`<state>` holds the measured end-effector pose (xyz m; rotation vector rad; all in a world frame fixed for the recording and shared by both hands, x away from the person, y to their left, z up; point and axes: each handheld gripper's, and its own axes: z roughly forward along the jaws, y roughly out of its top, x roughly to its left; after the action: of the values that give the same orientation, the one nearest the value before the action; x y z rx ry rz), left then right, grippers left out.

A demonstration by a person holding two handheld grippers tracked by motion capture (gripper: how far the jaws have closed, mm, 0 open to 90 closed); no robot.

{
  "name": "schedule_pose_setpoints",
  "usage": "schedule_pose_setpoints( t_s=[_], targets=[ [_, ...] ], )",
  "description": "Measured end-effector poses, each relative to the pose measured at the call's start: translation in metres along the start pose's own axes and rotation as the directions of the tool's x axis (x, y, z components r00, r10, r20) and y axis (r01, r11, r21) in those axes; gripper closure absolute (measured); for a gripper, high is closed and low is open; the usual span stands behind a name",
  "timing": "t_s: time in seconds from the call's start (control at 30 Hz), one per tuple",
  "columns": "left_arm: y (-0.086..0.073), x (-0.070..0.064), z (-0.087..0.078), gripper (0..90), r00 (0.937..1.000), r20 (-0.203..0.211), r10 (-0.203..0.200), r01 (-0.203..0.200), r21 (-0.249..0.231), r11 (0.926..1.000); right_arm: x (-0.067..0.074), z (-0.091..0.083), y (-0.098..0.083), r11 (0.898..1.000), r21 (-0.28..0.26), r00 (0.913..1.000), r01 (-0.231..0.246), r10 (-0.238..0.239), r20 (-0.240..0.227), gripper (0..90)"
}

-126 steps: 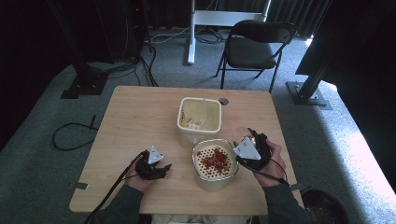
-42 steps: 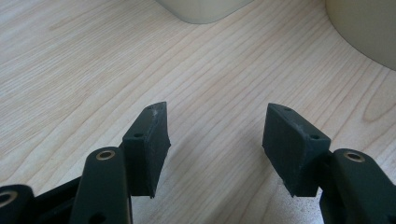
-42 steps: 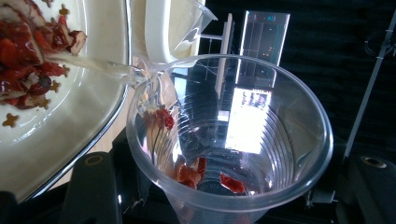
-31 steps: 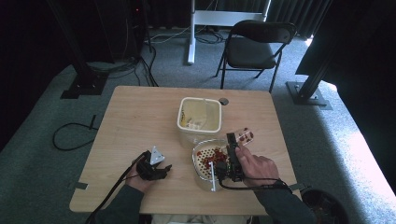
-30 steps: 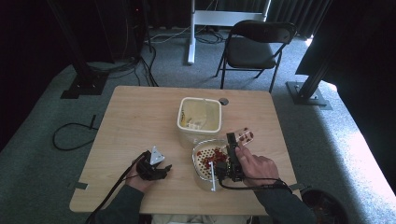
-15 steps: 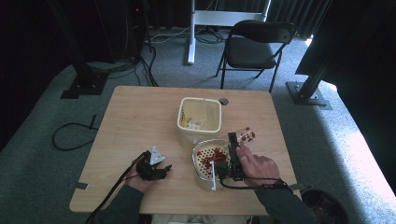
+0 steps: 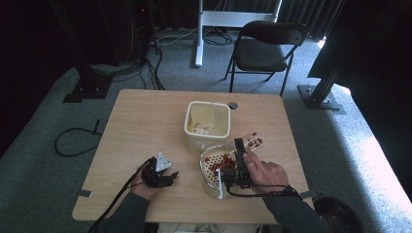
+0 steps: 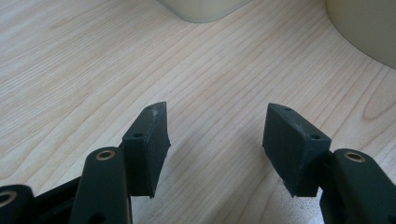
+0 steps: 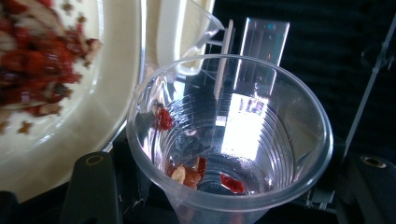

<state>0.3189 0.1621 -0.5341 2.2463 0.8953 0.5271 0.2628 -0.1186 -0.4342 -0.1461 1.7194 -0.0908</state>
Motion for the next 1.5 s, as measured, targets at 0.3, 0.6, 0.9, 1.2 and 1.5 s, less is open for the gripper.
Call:
schedule_pose_setpoints(
  t_s=[0.3,0.6,0.9,1.2,1.5],
  targets=[
    [-0.0001,-0.0002,0.0013,41.3,1.0000,0.002,0.003,-0.003,0.004,1.0000,0.0018,-0.0016,0.0034,0.999,-0.021,0.9993,0.036,-0.036,0.001,33.3],
    [0.0002,0.0000,0.0013,41.3,1.0000,0.002,0.001,-0.001,0.000,1.0000,0.0000,-0.0008,-0.0017,1.000,0.009,0.9999,0.007,-0.007,0.015,33.4],
    [-0.0001,-0.0002,0.0022,41.3,1.0000,0.002,0.002,-0.002,0.006,1.0000,0.0044,-0.0041,-0.0004,0.999,-0.010,0.9990,0.043,-0.043,0.010,33.4],
    [0.0004,-0.0006,0.0038,41.3,1.0000,0.003,0.002,-0.002,0.008,1.0000,0.0046,-0.0035,-0.0035,1.000,-0.007,0.9998,0.021,-0.021,0.006,33.3],
    [0.0010,-0.0006,0.0029,41.3,1.0000,0.003,0.008,-0.008,0.004,1.0000,0.0041,-0.0046,-0.0025,1.000,-0.009,1.0000,0.007,-0.007,0.007,33.3]
  ],
)
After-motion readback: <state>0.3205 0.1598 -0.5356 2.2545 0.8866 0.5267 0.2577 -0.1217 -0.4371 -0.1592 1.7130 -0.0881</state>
